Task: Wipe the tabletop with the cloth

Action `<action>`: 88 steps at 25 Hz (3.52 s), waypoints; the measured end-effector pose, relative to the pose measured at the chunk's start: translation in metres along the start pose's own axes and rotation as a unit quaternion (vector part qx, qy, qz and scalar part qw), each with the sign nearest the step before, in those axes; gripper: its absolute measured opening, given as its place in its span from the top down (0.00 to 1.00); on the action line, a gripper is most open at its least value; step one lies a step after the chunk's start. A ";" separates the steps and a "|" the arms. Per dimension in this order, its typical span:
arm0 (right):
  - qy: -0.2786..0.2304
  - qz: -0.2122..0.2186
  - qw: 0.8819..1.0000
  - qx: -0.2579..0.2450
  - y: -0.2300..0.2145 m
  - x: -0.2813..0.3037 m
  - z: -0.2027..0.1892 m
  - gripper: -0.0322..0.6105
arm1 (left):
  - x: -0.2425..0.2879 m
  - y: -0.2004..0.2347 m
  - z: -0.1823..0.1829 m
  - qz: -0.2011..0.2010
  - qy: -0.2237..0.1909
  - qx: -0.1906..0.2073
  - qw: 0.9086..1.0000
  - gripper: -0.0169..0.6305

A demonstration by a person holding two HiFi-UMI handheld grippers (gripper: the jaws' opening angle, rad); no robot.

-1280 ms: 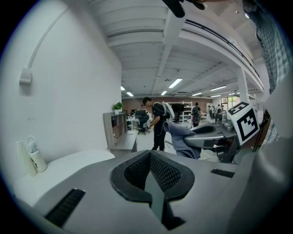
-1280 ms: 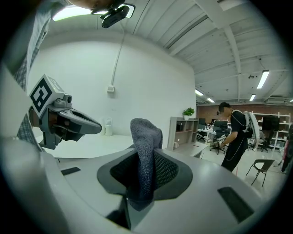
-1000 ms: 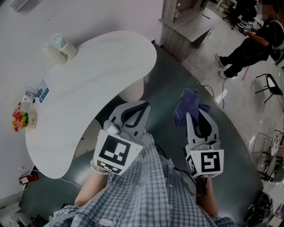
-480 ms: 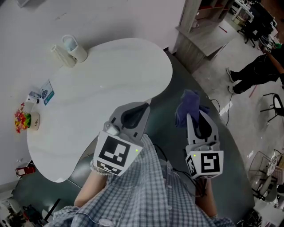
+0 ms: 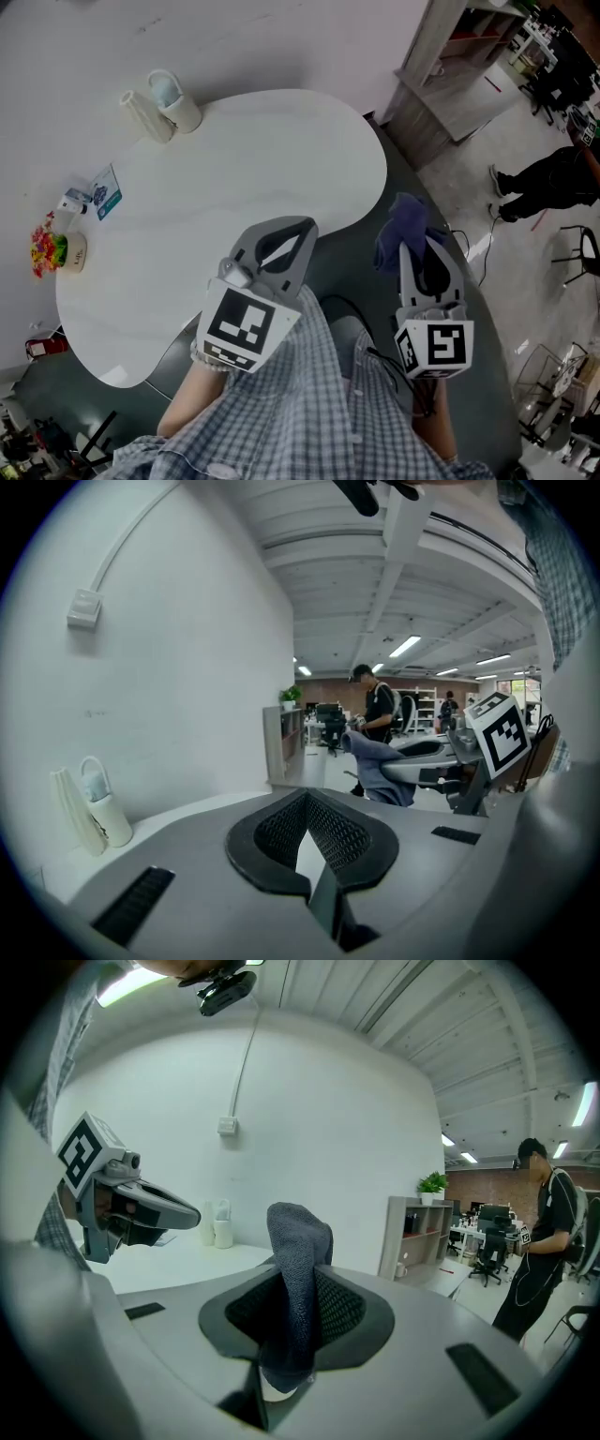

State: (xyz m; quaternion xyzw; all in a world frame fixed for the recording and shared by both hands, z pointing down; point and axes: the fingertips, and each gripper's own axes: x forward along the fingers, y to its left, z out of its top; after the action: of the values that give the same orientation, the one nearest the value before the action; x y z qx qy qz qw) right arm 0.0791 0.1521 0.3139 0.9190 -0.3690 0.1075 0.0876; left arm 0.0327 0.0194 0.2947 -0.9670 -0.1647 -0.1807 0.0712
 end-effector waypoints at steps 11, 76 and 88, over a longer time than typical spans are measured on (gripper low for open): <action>0.015 0.011 1.000 -0.013 0.002 0.022 0.001 0.82 | -0.016 0.029 -0.007 0.036 -0.003 -0.022 0.999 0.97; 0.202 0.276 0.919 -0.198 -0.080 0.290 -0.136 0.82 | 0.006 0.076 -0.023 0.395 0.047 -0.204 0.895 0.97; 0.213 0.253 0.926 -0.184 -0.074 0.277 -0.140 0.82 | -0.007 0.078 -0.029 0.384 0.044 -0.203 0.900 0.97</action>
State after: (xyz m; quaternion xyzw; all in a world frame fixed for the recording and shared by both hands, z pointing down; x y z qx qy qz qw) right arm 0.3077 0.0557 0.5153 0.7181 -0.5754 0.2493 0.3017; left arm 0.0439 -0.0618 0.3131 -0.9397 0.2629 -0.2116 -0.0558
